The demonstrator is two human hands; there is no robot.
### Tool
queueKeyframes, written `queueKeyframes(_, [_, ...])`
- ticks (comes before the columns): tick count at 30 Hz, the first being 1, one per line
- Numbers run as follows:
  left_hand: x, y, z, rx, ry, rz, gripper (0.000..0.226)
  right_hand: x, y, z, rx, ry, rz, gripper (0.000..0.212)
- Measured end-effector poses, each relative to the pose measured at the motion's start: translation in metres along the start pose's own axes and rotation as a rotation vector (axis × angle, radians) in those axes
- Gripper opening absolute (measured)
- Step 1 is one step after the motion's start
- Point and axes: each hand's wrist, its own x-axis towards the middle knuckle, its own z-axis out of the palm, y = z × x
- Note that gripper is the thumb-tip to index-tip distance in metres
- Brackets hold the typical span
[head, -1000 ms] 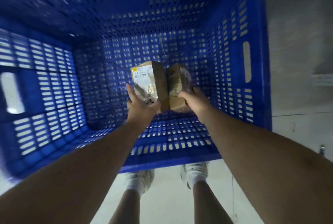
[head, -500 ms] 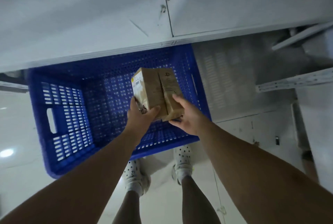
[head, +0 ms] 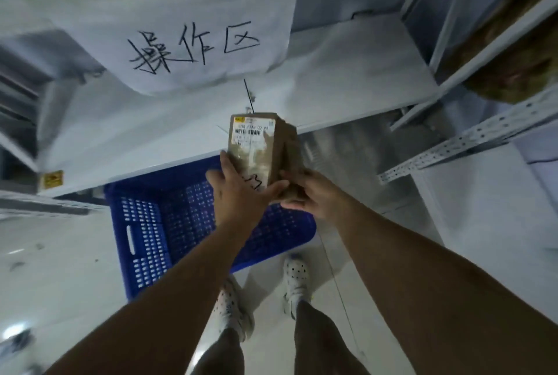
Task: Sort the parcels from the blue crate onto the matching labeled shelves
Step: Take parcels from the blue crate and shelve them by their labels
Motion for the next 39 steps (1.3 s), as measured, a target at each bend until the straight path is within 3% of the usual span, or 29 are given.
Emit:
queueKeyframes(2, [-0.019, 0.028, -0.021, -0.032, 0.006, 0.003, 0.112, -0.025, -0.019, 0.012, 0.061, 0.054, -0.052, 0.045])
queueKeyframes(5, [-0.031, 0.060, -0.051, -0.188, -0.009, 0.077, 0.075, -0.060, -0.050, 0.023, 0.156, 0.083, -0.162, 0.059])
queueKeyframes(9, [-0.050, 0.094, -0.087, -0.664, -0.202, 0.061, 0.033, -0.114, -0.085, 0.023, 0.215, 0.117, -0.269, 0.045])
queueKeyframes(12, [-0.068, 0.110, -0.105, -0.879, -0.424, 0.028, 0.037, -0.151, -0.099, 0.029, 0.195, 0.196, -0.361, 0.051])
queueKeyframes(16, [-0.092, 0.130, -0.131, -0.914, -0.570, 0.067, 0.045, -0.200, -0.118, 0.042, 0.162, 0.338, -0.481, 0.052])
queueKeyframes(26, [-0.124, 0.173, -0.172, -0.901, -0.485, 0.400, 0.053, -0.304, -0.113, 0.034, 0.346, 0.405, -0.682, 0.027])
queueKeyframes(28, [-0.137, 0.184, -0.167, -0.901, -0.516, 0.416, 0.052, -0.320, -0.106, 0.029, 0.357, 0.389, -0.700, 0.032])
queueKeyframes(33, [-0.180, 0.205, -0.152, -0.887, -0.644, 0.458, 0.029, -0.365, -0.097, 0.015, 0.356, 0.417, -0.844, 0.071])
queueKeyframes(39, [-0.226, 0.243, -0.137, -0.968, -0.758, 0.355, 0.015, -0.450, -0.105, -0.008, 0.125, 0.438, -1.047, 0.072])
